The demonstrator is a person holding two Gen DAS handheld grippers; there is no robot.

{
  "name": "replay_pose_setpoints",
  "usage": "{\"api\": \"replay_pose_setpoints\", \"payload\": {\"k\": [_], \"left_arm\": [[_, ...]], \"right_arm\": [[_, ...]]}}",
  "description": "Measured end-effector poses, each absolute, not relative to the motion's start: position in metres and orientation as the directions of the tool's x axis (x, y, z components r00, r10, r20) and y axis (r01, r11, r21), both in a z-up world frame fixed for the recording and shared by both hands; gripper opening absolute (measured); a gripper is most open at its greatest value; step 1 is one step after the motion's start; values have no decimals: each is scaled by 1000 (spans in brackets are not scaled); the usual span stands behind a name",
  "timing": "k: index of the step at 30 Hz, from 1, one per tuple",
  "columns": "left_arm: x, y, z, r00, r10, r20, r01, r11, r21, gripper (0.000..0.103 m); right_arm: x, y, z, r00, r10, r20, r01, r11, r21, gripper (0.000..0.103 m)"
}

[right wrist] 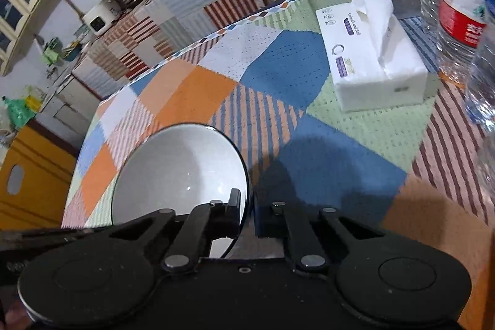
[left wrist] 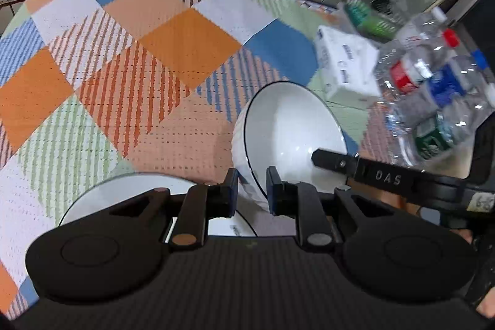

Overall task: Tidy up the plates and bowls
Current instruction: 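Carry the bowl with both grippers and lower it into the bowl stack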

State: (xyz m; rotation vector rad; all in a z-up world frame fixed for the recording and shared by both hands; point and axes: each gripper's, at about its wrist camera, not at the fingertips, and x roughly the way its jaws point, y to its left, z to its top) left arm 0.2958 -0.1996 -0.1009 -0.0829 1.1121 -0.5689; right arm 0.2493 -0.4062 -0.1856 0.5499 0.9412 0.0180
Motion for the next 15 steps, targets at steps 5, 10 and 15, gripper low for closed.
{"api": "replay_pose_setpoints", "payload": {"k": [5, 10, 15], "left_arm": [[262, -183, -72, 338, -498, -799, 390, 846, -363, 17], [227, -168, -44, 327, -499, -803, 404, 841, -359, 17], [184, -145, -26, 286, -502, -816, 375, 843, -386, 17]], "right_arm": [[217, -396, -168, 592, 280, -755, 184, 866, 465, 12], [182, -388, -142, 605, 314, -732, 142, 861, 487, 12], [146, -375, -110, 616, 340, -711, 80, 870, 486, 12]]}}
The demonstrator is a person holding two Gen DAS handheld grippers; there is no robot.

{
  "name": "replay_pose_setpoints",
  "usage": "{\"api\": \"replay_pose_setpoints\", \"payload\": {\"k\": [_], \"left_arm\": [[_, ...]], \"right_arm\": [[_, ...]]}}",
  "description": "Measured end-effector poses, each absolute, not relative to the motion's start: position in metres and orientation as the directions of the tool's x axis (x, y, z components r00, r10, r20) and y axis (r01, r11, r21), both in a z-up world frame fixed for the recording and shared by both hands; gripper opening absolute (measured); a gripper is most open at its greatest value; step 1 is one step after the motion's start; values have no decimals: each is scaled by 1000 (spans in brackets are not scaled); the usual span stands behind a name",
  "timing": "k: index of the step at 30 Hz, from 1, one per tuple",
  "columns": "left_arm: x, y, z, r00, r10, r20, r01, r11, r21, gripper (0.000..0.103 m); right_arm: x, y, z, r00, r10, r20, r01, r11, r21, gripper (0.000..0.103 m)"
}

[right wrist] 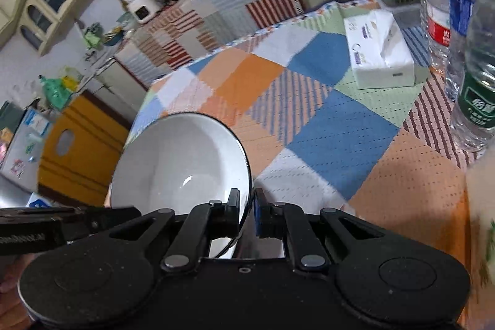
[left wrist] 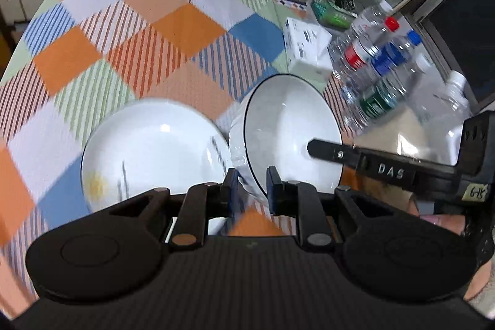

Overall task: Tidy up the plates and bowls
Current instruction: 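Carry the bowl with both grippers and lower it into the bowl stack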

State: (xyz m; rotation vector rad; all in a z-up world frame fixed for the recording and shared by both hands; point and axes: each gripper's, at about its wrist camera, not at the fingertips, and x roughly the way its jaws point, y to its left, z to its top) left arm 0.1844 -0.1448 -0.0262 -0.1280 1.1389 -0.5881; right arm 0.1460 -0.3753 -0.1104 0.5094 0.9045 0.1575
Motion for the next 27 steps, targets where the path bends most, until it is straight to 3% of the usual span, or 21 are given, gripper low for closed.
{"api": "replay_pose_setpoints", "payload": {"k": [8, 19, 27], "left_arm": [[127, -107, -26, 217, -456, -863, 314, 870, -381, 17], [94, -72, -73, 120, -400, -909, 233, 901, -366, 17], [87, -60, -96, 60, -390, -919, 202, 906, -371, 16]], "right_arm": [[99, -342, -93, 578, 395, -714, 2, 875, 485, 13], [74, -298, -129, 488, 456, -744, -68, 870, 488, 13], [65, -268, -134, 471, 418, -777, -137, 904, 404, 14]]}}
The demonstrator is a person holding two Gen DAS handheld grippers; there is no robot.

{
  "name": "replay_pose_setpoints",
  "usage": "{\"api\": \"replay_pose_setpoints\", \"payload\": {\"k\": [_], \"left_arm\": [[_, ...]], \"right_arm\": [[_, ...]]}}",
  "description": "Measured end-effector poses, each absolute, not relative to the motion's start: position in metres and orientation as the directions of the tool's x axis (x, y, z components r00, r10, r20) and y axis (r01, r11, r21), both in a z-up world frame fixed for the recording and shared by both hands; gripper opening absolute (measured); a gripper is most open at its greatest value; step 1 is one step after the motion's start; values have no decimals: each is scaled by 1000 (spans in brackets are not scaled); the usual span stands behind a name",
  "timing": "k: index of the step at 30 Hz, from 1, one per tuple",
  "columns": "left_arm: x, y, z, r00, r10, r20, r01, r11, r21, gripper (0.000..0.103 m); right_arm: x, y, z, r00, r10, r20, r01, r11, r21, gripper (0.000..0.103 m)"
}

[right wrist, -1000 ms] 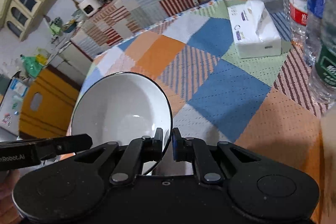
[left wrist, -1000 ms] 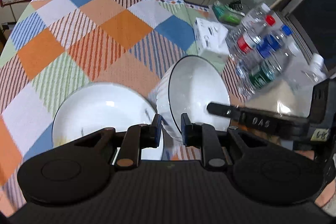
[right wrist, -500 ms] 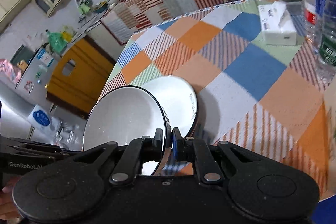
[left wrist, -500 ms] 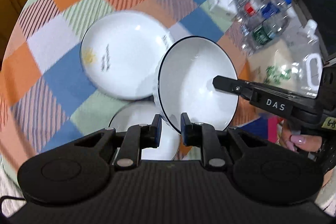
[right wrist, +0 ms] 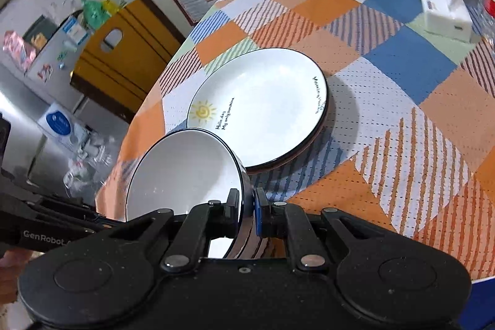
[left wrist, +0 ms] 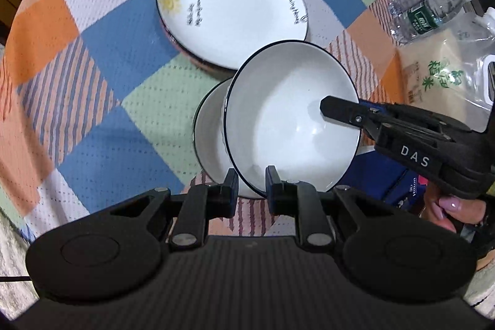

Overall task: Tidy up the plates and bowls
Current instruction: 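Carry the bowl with both grippers and lower it into the bowl stack, then grip the rim of the three stacked bowls with both grippers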

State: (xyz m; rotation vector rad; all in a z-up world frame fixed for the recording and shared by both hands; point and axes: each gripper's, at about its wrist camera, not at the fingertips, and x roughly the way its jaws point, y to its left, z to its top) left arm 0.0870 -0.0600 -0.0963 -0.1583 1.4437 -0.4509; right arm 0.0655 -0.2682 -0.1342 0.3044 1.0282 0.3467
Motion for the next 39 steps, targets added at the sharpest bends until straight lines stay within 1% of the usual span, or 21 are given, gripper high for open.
{"api": "replay_pose_setpoints", "payload": {"k": [4, 9, 13, 15, 17, 22, 25, 26, 28, 29, 31, 34, 36, 37, 39], "left_arm": [[87, -56, -110, 30, -379, -925, 180, 912, -368, 16], [89, -55, -122, 20, -349, -937, 162, 926, -341, 16], [90, -56, -123, 17, -341, -940, 161, 929, -334, 16], [91, -57, -124, 15, -336, -942, 167, 930, -329, 17], [92, -56, -125, 22, -332, -943, 164, 932, -324, 19], [91, -54, -126, 31, -336, -941, 175, 929, -326, 19], [89, -50, -121, 50, -354, -934, 197, 920, -339, 20], [87, -48, -118, 62, -356, -932, 228, 915, -334, 20], [84, -44, -111, 95, -358, -929, 265, 908, -323, 20], [83, -41, -107, 110, -365, -924, 276, 905, -325, 20], [82, -33, -100, 137, -386, -912, 289, 897, -335, 21], [81, -24, -95, 184, -410, -894, 291, 891, -349, 26], [80, -19, -97, 205, -424, -882, 284, 888, -360, 29], [79, -18, -99, 220, -417, -882, 293, 890, -348, 29], [75, -18, -102, 270, -396, -877, 316, 897, -308, 29]], "right_arm": [[66, -256, -137, 462, 389, -797, -167, 921, 352, 13], [63, -235, -140, 462, 324, -826, -227, 943, 243, 14], [57, -219, -139, 487, 246, -838, -288, 951, 112, 14], [54, -208, -139, 495, 193, -847, -337, 941, 18, 16], [52, -201, -139, 504, 166, -848, -357, 934, -29, 18], [48, -199, -139, 521, 156, -839, -369, 927, -57, 18], [46, -208, -135, 533, 196, -823, -366, 930, -16, 18], [44, -214, -130, 540, 222, -812, -362, 932, 14, 19], [40, -223, -124, 541, 255, -801, -346, 936, 64, 24], [38, -226, -121, 535, 266, -802, -347, 935, 79, 30], [31, -228, -114, 528, 278, -802, -369, 926, 78, 36], [20, -231, -106, 524, 301, -796, -408, 910, 76, 46], [14, -235, -107, 514, 318, -797, -427, 900, 84, 50], [12, -237, -110, 510, 320, -798, -432, 898, 84, 55], [9, -242, -117, 503, 311, -806, -432, 899, 77, 57]]}}
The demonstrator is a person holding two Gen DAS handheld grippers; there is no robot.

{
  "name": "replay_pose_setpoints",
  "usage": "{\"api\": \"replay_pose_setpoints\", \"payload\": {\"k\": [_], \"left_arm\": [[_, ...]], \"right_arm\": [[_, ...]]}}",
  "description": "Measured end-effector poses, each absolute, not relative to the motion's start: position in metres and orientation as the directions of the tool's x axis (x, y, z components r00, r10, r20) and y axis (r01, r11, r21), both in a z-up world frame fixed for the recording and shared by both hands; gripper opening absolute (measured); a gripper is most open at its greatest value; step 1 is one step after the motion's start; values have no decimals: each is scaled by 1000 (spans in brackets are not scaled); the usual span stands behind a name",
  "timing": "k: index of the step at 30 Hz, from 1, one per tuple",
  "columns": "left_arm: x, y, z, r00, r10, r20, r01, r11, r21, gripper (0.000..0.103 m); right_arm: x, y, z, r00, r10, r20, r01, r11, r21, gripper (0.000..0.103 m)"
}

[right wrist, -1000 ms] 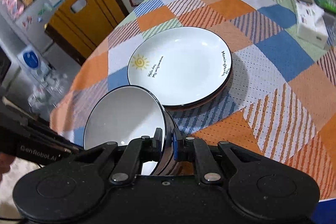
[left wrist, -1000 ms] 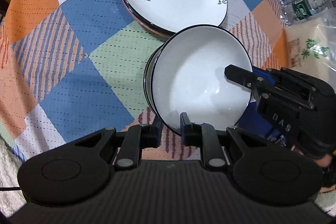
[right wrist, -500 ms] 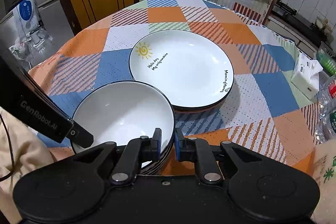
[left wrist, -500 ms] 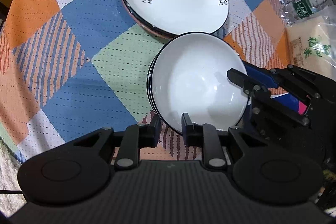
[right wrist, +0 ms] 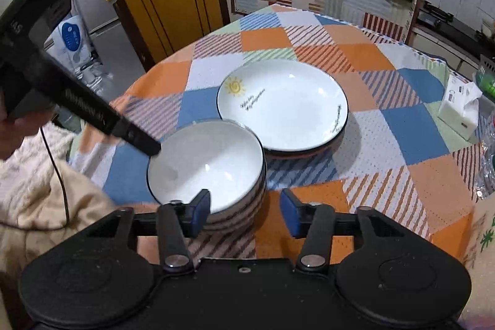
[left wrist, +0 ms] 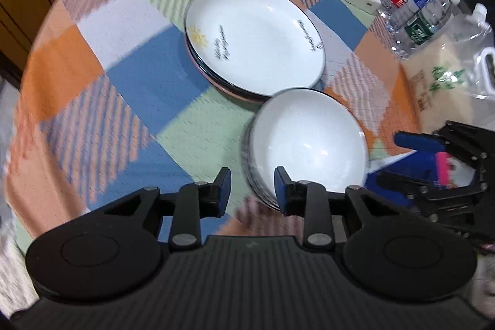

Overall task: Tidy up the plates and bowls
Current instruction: 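Grip the rim of the three stacked bowls with both grippers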

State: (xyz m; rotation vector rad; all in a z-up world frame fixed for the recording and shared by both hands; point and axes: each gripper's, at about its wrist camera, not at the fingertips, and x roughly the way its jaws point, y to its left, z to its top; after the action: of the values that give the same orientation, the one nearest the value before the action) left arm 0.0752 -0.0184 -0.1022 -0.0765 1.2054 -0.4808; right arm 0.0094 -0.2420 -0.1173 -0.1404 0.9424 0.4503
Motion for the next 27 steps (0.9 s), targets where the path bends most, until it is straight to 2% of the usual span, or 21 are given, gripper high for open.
{"api": "replay_pose_setpoints", "payload": {"k": [3, 5, 8, 13, 16, 18, 22, 23, 27], "left_arm": [[75, -13, -108, 280, -431, -858, 330, 882, -336, 35], [76, -9, -112, 281, -449, -848, 322, 877, -357, 42], [78, -7, -120, 289, -467, -835, 299, 873, -385, 45], [86, -10, -145, 264, -515, -815, 292, 848, -441, 47], [85, -9, -162, 244, -541, -805, 246, 838, -488, 47], [85, -8, -171, 237, -561, -793, 222, 826, -518, 47], [81, -10, -176, 272, -571, -775, 219, 820, -528, 47], [79, -11, -177, 277, -572, -772, 219, 820, -529, 45], [75, -16, -182, 273, -572, -773, 215, 820, -531, 43]], "right_arm": [[5, -249, -134, 473, 295, -830, -433, 898, 73, 57], [1, -253, -145, 456, 295, -840, -440, 895, 75, 61], [-2, -252, -166, 427, 294, -855, -463, 883, 72, 63], [7, -237, -204, 368, 316, -874, -527, 846, 84, 63], [11, -227, -218, 393, 316, -864, -545, 837, 59, 64], [5, -220, -220, 425, 344, -837, -589, 807, 32, 74], [0, -209, -230, 487, 345, -803, -614, 789, -34, 78], [0, -208, -233, 503, 355, -788, -608, 794, -30, 89], [5, -207, -243, 556, 387, -735, -558, 830, 15, 97]]}}
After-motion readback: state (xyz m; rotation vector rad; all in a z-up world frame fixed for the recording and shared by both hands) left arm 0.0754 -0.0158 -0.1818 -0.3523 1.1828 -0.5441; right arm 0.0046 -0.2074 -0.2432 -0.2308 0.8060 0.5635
